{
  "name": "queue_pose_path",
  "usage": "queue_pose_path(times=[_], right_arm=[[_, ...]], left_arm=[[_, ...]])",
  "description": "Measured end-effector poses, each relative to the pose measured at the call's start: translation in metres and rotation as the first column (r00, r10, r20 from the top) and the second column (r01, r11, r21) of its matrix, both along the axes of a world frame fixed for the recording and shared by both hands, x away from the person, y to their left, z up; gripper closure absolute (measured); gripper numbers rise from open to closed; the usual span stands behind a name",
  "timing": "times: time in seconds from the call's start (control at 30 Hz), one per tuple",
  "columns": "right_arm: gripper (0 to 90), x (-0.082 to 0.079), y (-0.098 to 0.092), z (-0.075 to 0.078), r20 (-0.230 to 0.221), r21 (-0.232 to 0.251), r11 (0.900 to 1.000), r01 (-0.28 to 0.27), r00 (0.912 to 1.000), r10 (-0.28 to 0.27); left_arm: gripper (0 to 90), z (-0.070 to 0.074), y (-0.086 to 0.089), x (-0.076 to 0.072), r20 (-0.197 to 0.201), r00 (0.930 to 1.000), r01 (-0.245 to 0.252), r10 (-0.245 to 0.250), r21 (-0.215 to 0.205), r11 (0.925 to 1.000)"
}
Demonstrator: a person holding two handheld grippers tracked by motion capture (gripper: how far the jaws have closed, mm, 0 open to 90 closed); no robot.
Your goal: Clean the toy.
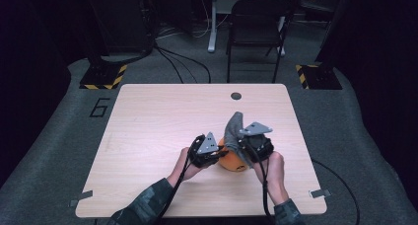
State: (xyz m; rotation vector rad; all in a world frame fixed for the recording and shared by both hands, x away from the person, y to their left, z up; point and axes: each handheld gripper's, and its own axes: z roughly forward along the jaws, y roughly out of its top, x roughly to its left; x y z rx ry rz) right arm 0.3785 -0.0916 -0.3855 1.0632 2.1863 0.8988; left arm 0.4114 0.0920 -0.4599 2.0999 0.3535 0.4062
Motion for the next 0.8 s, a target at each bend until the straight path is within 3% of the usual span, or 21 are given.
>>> queue_pose_path(times=[0.07,0.13,0.23,0.33,0.57,0.63,0.8], right_arm=[[78.2,0.0,0.013,-0.007,-0.023,-0.044,0.999,-0.032,0.9992,0.031],[78.4,0.004,0.016,-0.018,-0.043,-0.075,0.997,-0.023,0.9989,0.02],[78.4,0.012,0.005,-0.021,-0.049,-0.049,0.999,-0.015,0.9987,0.013],[78.5,0.014,-0.005,-0.019,-0.026,-0.048,0.998,0.032,0.9991,-0.033],[78.3,0.017,-0.022,-0.017,0.013,-0.075,0.99,0.118,0.993,-0.117],[78.3,0.018,-0.023,-0.018,0.033,-0.079,0.99,0.117,0.9929,-0.115],[78.0,0.017,-0.024,-0.017,0.025,-0.075,0.989,0.126,0.9919,-0.125]], left_arm=[[78.4,0.0,0.0,0.0,0.002,1.0,0.003,-0.003,0.003,1.0],[78.5,-0.001,0.0,0.0,0.002,1.0,-0.002,0.002,0.012,0.9999],[78.6,-0.001,0.0,0.0,0.001,1.0,0.004,-0.004,0.005,1.0],[78.6,-0.001,0.0,0.0,-0.001,1.0,0.005,-0.005,0.001,1.0],[78.5,-0.001,-0.001,-0.001,-0.01,0.9999,0.005,-0.005,-0.007,1.0],[78.5,-0.001,-0.001,-0.001,-0.009,0.9999,0.005,-0.005,-0.005,1.0],[78.4,-0.001,0.0,-0.001,-0.009,0.9999,0.004,-0.004,-0.004,1.0]])
